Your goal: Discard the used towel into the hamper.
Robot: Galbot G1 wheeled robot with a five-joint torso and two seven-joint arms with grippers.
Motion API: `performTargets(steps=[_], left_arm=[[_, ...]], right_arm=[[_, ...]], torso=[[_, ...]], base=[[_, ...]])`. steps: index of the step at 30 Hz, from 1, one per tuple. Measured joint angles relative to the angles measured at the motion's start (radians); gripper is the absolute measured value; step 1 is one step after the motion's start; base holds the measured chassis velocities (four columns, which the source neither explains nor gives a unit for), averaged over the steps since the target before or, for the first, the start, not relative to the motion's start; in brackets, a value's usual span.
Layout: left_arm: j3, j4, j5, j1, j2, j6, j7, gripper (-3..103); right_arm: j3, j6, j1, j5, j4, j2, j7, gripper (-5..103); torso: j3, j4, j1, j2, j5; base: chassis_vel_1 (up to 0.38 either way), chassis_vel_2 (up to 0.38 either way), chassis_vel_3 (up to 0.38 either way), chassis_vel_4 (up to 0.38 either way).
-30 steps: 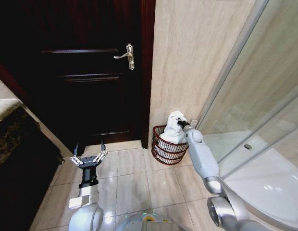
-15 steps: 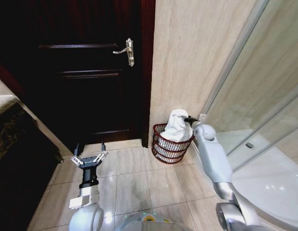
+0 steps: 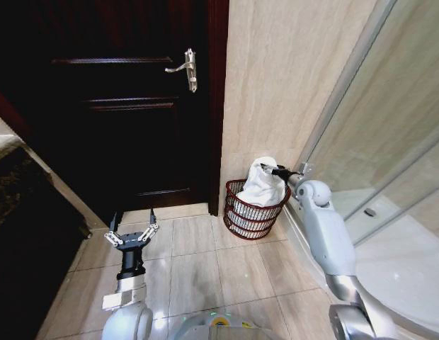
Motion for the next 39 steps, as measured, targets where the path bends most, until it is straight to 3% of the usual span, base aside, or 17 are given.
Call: performTargets(steps=[3, 12, 16, 25, 39], left_arm=[[-0.001, 0.011, -0.002, -0.002, 0.000, -0.003, 0.000, 100], [0.006, 0.026, -0.003, -0.020, 0.000, -0.006, -0.021, 100], [0.014, 0.038, -0.003, -0.025, 0.000, 0.006, -0.024, 100], [0.023, 0.051, -0.006, -0.033, 0.000, 0.017, -0.021, 100], [0.018, 0.036, -0.025, -0.027, 0.000, 0.016, -0.017, 100]], right_arm=[[-0.002, 0.076, -0.034, -0.060, 0.066, -0.002, 0.041, 100], [0.019, 0.098, -0.162, -0.114, 0.284, 0.001, 0.114, 100], [0.030, 0.141, -0.322, -0.144, 0.445, 0.021, 0.160, 100], [0.054, 0.209, -0.497, -0.210, 0.539, 0.068, 0.171, 100], [0.080, 0.241, -0.606, -0.203, 0.599, 0.075, 0.154, 100]], torso=[[-0.012, -0.0001, -0.006, -0.017, -0.0002], [-0.031, -0.0002, -0.013, -0.043, -0.0001], [-0.032, -0.0003, -0.014, -0.045, 0.0000], [-0.030, -0.0001, -0.013, -0.042, 0.0000], [-0.028, -0.0001, -0.011, -0.038, -0.0001]], base=[[0.000, 0.000, 0.000, 0.000], [0.000, 0.000, 0.000, 0.000], [0.000, 0.000, 0.000, 0.000], [0.000, 0.000, 0.000, 0.000], [0.000, 0.000, 0.000, 0.000]])
